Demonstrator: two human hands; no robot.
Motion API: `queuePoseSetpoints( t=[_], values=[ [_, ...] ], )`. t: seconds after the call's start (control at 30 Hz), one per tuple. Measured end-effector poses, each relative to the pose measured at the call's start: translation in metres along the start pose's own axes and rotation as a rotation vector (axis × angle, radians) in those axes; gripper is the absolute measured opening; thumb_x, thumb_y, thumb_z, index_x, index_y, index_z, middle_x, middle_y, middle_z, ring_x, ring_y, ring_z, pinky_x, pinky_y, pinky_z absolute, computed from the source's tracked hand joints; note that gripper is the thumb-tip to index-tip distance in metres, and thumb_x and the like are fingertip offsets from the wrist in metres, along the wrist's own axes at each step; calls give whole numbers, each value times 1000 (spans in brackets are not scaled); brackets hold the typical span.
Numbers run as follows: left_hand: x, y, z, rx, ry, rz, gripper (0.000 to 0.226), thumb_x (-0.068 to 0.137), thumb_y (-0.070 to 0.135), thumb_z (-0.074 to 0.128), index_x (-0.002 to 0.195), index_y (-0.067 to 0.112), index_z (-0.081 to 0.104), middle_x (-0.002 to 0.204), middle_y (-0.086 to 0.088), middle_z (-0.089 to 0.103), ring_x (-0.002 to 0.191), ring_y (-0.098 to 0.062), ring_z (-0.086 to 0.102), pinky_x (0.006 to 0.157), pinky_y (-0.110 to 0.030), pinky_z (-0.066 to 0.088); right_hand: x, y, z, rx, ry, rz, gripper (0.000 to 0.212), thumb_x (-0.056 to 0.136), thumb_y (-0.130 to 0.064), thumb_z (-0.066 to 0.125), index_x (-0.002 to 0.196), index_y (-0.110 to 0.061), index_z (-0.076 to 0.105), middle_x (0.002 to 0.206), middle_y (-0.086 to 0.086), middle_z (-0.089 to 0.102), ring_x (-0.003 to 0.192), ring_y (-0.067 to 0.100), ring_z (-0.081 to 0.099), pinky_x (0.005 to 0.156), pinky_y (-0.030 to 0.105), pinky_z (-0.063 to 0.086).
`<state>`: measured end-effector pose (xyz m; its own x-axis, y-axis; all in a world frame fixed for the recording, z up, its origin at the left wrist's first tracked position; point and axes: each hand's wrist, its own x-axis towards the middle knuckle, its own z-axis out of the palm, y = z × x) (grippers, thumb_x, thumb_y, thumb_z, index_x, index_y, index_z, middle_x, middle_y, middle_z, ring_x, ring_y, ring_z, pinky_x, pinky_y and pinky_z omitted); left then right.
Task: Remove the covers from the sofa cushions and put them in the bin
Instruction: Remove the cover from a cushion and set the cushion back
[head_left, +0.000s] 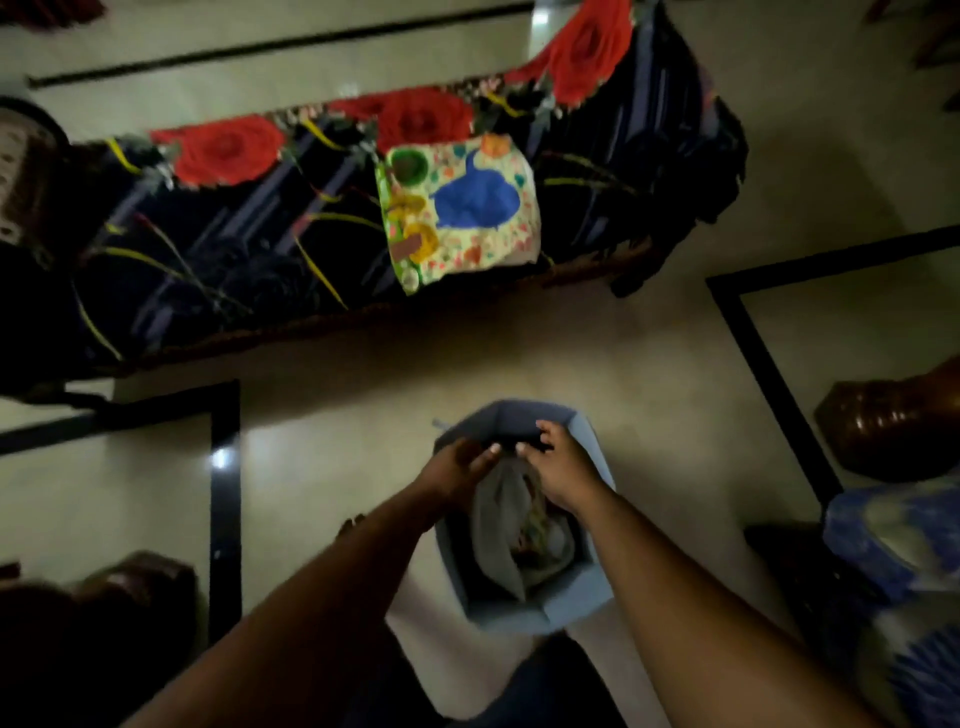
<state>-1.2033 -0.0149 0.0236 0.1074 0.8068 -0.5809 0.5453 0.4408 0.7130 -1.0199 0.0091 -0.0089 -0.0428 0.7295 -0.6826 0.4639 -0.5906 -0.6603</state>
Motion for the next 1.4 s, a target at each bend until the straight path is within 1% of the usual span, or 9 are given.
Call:
queuePoseSetpoints(
  t=[0.13, 0.3, 0.47, 0.7, 0.83, 1.03, 1.2, 1.3, 1.4],
  values=[
    [52, 15, -104, 3, -12, 39, 46, 98, 46, 59, 135, 19, 60, 123, 4, 64, 111, -10, 59, 90, -23, 43, 45, -91, 19, 11, 122, -60, 53, 96, -35, 65, 145, -23, 46, 148, 5, 50, 131, 24, 51, 104, 37, 46],
    [122, 16, -232, 16, 67, 80, 37, 94, 44, 65, 100, 8, 71, 95, -11, 73, 85, -19, 66, 78, -31, 50, 94, -200, 62, 22, 244, -102, 44, 95, -31, 68, 136, -22, 55, 140, 7, 58, 122, 20, 59, 101, 36, 48],
    [176, 26, -314, 56, 62, 115, 31, 95, 40, 65, 106, 12, 72, 97, -4, 74, 85, -13, 65, 74, -28, 49, 142, -277, 88, 21, 281, -92, 45, 92, -32, 71, 133, -19, 58, 130, 8, 63, 113, 20, 64, 91, 28, 47],
    [275, 24, -356, 88, 32, 60, 24, 93, 41, 68, 90, 17, 71, 79, -1, 69, 71, -16, 62, 73, -40, 54, 241, -313, 84, 4, 390, 23, 35, 94, -44, 66, 109, -13, 71, 105, 4, 74, 99, 24, 68, 78, 28, 49],
    [359, 13, -354, 98, 7, 11, 29, 89, 46, 68, 96, 17, 71, 91, -4, 75, 90, -26, 71, 79, -39, 55, 356, -294, 83, 63, 364, 210, 54, 95, -60, 54, 89, -10, 74, 93, 9, 74, 88, 31, 67, 75, 37, 55],
    [478, -22, -331, 165, -65, -59, 7, 95, 31, 67, 96, 24, 70, 79, 9, 66, 80, -9, 61, 60, -10, 39, 501, -280, 83, 566, 381, 579, 44, 88, -52, 71, 103, -13, 57, 100, 10, 60, 85, 33, 59, 78, 59, 59],
    [540, -29, -313, 297, -140, -94, 34, 94, 43, 65, 125, 29, 64, 115, 4, 69, 96, -11, 66, 76, -21, 49, 579, -245, 88, 750, 417, 688, 59, 78, -47, 81, 120, -9, 65, 108, 11, 70, 98, 33, 68, 85, 58, 58],
    [552, -20, -310, 633, -141, 2, 79, 86, 58, 63, 153, 28, 33, 153, 2, 37, 133, -22, 48, 99, -37, 47, 578, -255, 86, 610, 543, 555, 46, 85, -43, 76, 110, -5, 71, 106, 15, 73, 99, 36, 69, 87, 48, 56],
    [550, 18, -310, 896, -69, 140, 116, 75, 77, 58, 160, 24, -1, 166, 0, 5, 152, -24, 16, 114, -44, 31, 540, -301, 77, 907, 540, 319, 27, 86, -26, 76, 108, -10, 71, 102, 10, 75, 95, 27, 72, 83, 41, 58]
  ],
)
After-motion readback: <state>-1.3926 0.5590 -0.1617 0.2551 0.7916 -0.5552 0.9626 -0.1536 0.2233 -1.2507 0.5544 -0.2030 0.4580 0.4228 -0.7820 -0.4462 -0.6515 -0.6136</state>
